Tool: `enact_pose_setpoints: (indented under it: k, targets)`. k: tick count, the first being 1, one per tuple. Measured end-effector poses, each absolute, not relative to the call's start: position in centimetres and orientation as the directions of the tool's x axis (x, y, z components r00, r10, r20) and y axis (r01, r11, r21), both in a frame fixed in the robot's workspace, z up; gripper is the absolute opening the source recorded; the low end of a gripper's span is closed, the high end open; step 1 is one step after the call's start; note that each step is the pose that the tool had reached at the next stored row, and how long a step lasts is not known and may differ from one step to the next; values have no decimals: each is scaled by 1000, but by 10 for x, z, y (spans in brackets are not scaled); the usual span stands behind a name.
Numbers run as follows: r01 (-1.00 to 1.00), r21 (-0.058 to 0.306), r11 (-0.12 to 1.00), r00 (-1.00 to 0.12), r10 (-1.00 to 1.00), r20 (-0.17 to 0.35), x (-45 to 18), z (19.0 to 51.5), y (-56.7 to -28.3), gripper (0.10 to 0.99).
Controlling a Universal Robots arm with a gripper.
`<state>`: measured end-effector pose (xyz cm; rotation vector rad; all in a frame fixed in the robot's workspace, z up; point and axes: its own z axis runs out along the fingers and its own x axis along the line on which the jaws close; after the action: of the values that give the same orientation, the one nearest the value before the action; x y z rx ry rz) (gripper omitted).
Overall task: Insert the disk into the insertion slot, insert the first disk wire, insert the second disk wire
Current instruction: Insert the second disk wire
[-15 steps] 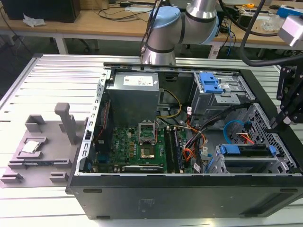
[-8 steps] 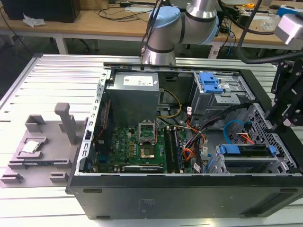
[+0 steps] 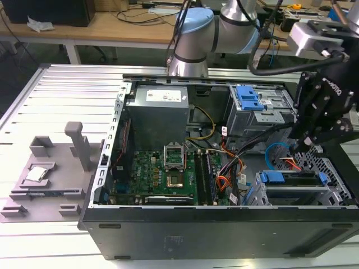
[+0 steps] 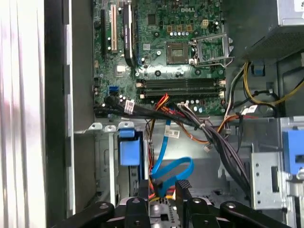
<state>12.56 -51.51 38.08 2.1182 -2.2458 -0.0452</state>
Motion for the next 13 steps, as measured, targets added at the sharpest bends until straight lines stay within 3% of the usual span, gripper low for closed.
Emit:
enact_pose_setpoints:
  k: [7, 13]
  targets:
    - [-995, 58, -84, 86, -996, 19, 124, 372, -515, 361]
    - [-994, 59, -93, 95, -995, 22, 124, 371, -515, 349]
